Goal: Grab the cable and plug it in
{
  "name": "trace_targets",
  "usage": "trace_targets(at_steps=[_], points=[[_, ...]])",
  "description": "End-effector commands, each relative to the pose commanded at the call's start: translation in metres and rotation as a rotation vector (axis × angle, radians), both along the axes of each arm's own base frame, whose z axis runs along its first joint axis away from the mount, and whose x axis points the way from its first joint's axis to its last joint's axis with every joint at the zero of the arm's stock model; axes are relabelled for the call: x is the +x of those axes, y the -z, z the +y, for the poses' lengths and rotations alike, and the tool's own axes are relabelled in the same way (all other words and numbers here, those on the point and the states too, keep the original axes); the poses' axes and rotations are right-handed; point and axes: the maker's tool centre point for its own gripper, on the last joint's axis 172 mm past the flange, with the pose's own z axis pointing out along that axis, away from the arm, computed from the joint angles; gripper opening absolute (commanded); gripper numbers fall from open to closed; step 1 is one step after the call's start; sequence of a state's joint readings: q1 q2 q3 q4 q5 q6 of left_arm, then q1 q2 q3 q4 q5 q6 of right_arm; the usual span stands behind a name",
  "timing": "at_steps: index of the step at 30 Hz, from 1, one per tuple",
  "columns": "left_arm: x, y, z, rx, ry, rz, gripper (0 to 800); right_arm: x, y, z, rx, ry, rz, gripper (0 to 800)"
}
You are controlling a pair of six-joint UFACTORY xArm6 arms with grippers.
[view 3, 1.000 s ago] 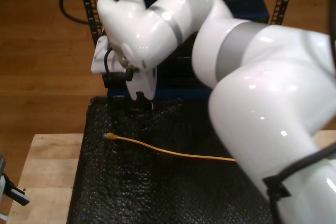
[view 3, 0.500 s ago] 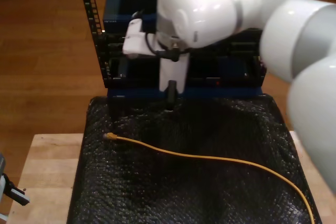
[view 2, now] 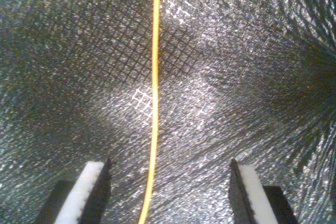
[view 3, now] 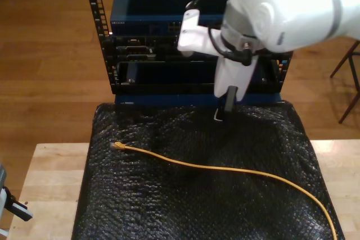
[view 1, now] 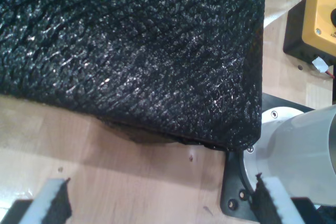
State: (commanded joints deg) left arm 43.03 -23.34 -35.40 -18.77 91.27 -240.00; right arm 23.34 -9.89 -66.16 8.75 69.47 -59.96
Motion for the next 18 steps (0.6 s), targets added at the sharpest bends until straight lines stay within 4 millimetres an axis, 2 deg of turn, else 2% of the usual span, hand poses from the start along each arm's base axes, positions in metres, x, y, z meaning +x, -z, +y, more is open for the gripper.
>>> trace_targets(at_steps=[7,18], points=[[0.0,0.0,0.0,-0.001,0.0,0.001,800,-0.006,-0.015,-0.012,0.06,0.016,-0.012,585],[0.0,0.0,0.0,-0.001,0.001,0.0,800,-0.024,-0.022,-0.013,0.087,-0.006,-0.027,609]])
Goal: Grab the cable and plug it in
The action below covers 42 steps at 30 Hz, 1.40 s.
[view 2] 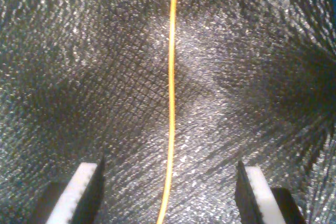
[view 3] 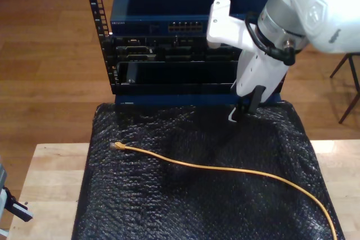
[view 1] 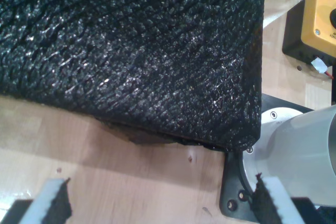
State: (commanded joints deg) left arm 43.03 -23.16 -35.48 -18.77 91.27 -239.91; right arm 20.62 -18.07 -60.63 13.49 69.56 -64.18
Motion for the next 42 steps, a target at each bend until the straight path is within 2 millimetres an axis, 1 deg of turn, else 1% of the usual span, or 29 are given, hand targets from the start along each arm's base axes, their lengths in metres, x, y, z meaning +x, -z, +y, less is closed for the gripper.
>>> trace_targets(at_steps=[3,6,8,12,14,19,20,23,25,30,32,34,37,40,42], points=[[0.0,0.0,0.0,-0.001,0.0,0.001,800,-0.002,-0.004,0.001,0.007,0.001,-0.006,609],[-0.001,0.001,0.0,-0.002,0.0,0.002,800,-0.007,-0.004,0.003,0.023,0.0,0.001,610],[-0.001,0.001,0.0,-0.002,0.0,0.002,800,-0.009,-0.005,0.004,0.029,-0.013,-0.003,630],[0.0,0.0,0.0,-0.001,0.0,0.001,800,-0.01,-0.007,0.008,0.045,-0.029,-0.006,638],[0.0,0.0,0.0,-0.001,0.0,0.001,800,-0.011,-0.007,0.012,0.058,-0.031,-0.002,650],[-0.001,0.001,0.0,-0.002,-0.002,0.002,800,-0.014,-0.013,0.027,0.113,-0.041,0.006,651],[0.0,0.0,0.0,-0.001,-0.002,0.001,800,-0.015,-0.013,0.03,0.12,-0.05,0.005,662],[-0.001,0.001,0.0,-0.002,0.0,0.002,800,-0.011,-0.015,0.037,0.151,-0.061,-0.001,674],[0.0,0.0,0.0,-0.001,0.0,0.001,800,-0.006,-0.014,0.042,0.171,-0.05,-0.01,686],[0.0,0.0,0.0,-0.001,-0.002,0.001,800,0.012,-0.014,0.046,0.184,-0.028,-0.053,695],[0.0,0.0,0.0,-0.001,-0.002,0.001,800,0.018,-0.009,0.049,0.182,-0.025,-0.052,696],[0.0,0.0,0.0,-0.001,0.0,0.001,800,0.022,-0.003,0.059,0.182,-0.033,-0.055,707],[0.0,0.0,0.0,-0.002,0.0,0.002,800,0.026,0.003,0.08,0.184,-0.062,-0.075,710],[-0.001,0.001,0.0,-0.003,-0.001,0.003,800,0.032,0.004,0.09,0.188,-0.068,-0.084,711],[0.0,0.0,0.0,-0.002,0.0,0.002,800,0.03,0.008,0.101,0.184,-0.086,-0.074,711]])
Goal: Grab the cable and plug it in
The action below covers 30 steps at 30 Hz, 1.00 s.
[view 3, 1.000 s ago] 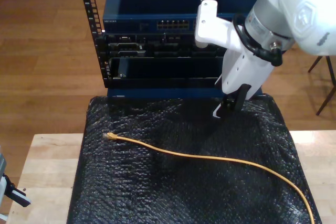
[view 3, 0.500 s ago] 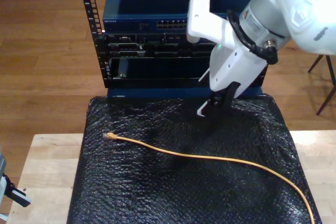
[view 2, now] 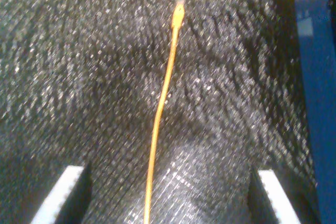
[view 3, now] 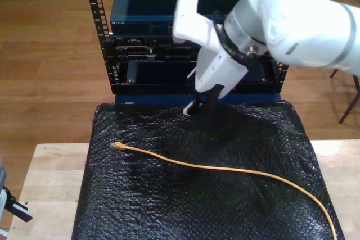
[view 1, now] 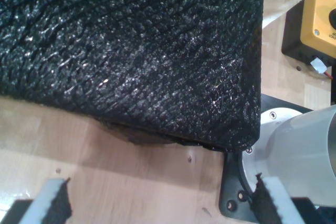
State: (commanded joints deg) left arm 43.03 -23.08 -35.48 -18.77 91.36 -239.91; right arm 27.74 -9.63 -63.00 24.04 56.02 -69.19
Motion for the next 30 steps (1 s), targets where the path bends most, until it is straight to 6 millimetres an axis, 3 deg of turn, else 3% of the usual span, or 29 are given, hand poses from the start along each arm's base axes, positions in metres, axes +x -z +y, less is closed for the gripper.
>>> trace_targets(at_steps=[11,25,30], points=[[-0.001,0.0,0.0,-0.001,0.0,0.0,800,0.006,0.042,0.049,-0.04,-0.033,0.079,728],[0.0,0.0,0.0,0.0,0.001,-0.001,800,0.013,0.113,0.095,-0.168,-0.076,0.088,682],[0.0,0.0,0.0,0.0,0.001,-0.001,800,0.018,0.131,0.101,-0.233,-0.061,0.079,667]])
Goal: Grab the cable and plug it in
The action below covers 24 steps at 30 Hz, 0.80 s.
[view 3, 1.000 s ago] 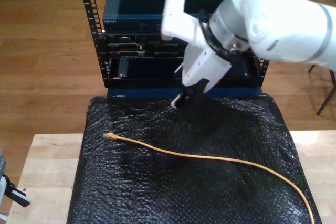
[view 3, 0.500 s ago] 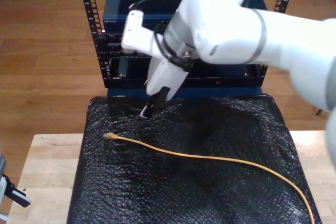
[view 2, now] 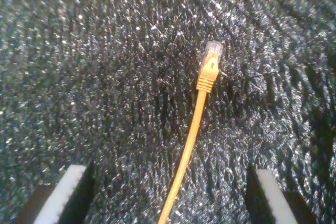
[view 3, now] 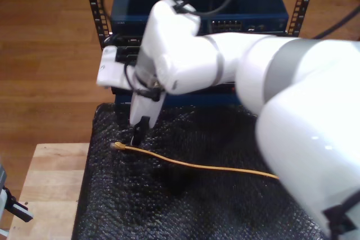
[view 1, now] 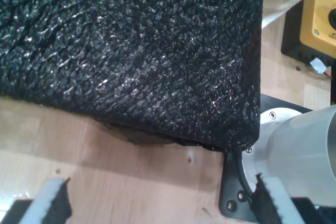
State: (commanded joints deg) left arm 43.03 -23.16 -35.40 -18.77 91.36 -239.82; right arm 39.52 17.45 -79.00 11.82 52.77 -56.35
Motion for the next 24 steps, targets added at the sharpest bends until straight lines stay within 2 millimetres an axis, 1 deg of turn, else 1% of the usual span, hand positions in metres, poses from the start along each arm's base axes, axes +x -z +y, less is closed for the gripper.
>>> trace_targets(at_steps=[4,6,9,12,14,17,18,24], points=[[0.0,0.0,0.0,0.0,-0.002,0.0,800,-0.001,0.011,0.009,-0.009,-0.007,0.01,631],[0.0,0.0,0.0,-0.001,0.0,0.001,800,-0.002,0.017,0.012,-0.014,-0.01,0.016,631],[0.0,0.0,0.0,-0.001,0.0,0.001,800,-0.008,0.028,0.023,-0.024,-0.031,0.026,631],[0.0,0.0,0.0,-0.001,-0.001,0.001,800,-0.009,0.039,0.027,-0.033,-0.03,0.036,631],[0.0,0.0,0.0,-0.001,-0.001,0.001,800,-0.011,0.042,0.029,-0.036,-0.019,0.041,624],[-0.001,0.0,0.0,-0.002,-0.001,0.002,800,-0.009,0.044,0.027,-0.053,-0.025,0.029,598],[-0.001,0.0,0.0,-0.002,-0.001,0.002,800,-0.01,0.048,0.028,-0.061,-0.03,0.031,594],[-0.001,0.0,-0.001,-0.004,0.0,0.003,800,-0.009,0.051,0.029,-0.066,-0.006,0.034,516]])
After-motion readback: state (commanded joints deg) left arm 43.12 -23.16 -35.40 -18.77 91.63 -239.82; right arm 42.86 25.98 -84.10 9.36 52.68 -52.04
